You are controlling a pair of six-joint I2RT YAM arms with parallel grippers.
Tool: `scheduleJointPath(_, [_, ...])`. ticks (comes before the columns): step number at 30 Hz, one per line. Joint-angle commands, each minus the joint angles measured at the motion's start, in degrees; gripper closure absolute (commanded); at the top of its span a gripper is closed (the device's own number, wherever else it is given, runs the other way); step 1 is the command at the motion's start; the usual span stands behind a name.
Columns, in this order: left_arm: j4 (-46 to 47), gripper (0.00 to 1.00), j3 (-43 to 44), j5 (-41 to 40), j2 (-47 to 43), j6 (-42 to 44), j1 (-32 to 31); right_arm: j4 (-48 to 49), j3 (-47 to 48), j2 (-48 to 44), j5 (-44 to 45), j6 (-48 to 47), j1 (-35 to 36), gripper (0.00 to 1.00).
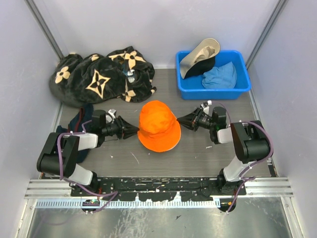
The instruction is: Stack the hats
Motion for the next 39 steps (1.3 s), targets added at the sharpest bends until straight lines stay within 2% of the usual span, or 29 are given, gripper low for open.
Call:
scheduleJointPath(1, [-3.38,0.59,2.19,-1.54,-2.63,1.74,1.44,-6.58,2.10,-3.53,1.35,-5.44,-0.30,0.71])
scheduleJointPath(5, [-7.20,0.43,2.52,-1.63,-4.80,3.51,4.37,-11.65,3.14,-5.67,2.08,-8.11,-0.28,0.65])
scheduleJointPath(9, [-11.40,0.39,2.97,-1.31,-6.95,5.64,8.36,-20.94,5.39,-8.72,3.96,-14.21,-0.49,0.55])
scheduleJointPath(11, [-14.62,0.37,4.14,-1.17,-7.74,7.50,10.66,-28.62,7.64,-10.91,5.62,-19.76,-1.02,0.52])
scheduleJointPath(17, [-30.12,0.36,13.47,-2.78,-8.50,16.74,13.73,-50.86,20.41,-15.28,12.21,-33.26,-3.27,0.49])
scheduleJointPath(22, [-36.23,0.33,19.61,-4.97,-8.23,20.38,13.80,-65.56,37.79,-13.43,20.36,-41.99,-5.02,0.43])
scheduleJointPath(25, [-37.87,0.32,21.95,-5.53,-7.47,21.13,13.75,-74.29,50.95,-8.58,27.80,-48.64,-5.82,0.39])
scheduleJointPath(27, [-38.54,0.31,23.08,-5.44,-6.81,21.46,13.74,-79.73,60.24,-4.15,34.79,-52.35,-5.93,0.28])
scheduleJointPath(31, [-39.70,0.30,24.92,-5.12,-5.78,22.44,13.71,-91.24,80.75,8.21,50.03,-58.14,-5.89,0.17])
scheduleJointPath(34, [-40.75,0.30,26.17,-4.91,-4.67,23.63,13.79,-101.86,97.78,21.27,58.98,-60.29,-5.87,0.14])
scheduleJointPath(36, [-40.79,0.30,26.52,-4.51,-3.91,24.02,13.81,-105.12,107.17,27.52,62.22,-61.81,-5.87,0.15])
scheduleJointPath(39, [-40.70,0.30,26.89,-4.18,-2.58,24.30,13.88,-104.05,113.07,32.42,63.38,-64.16,-5.93,0.15])
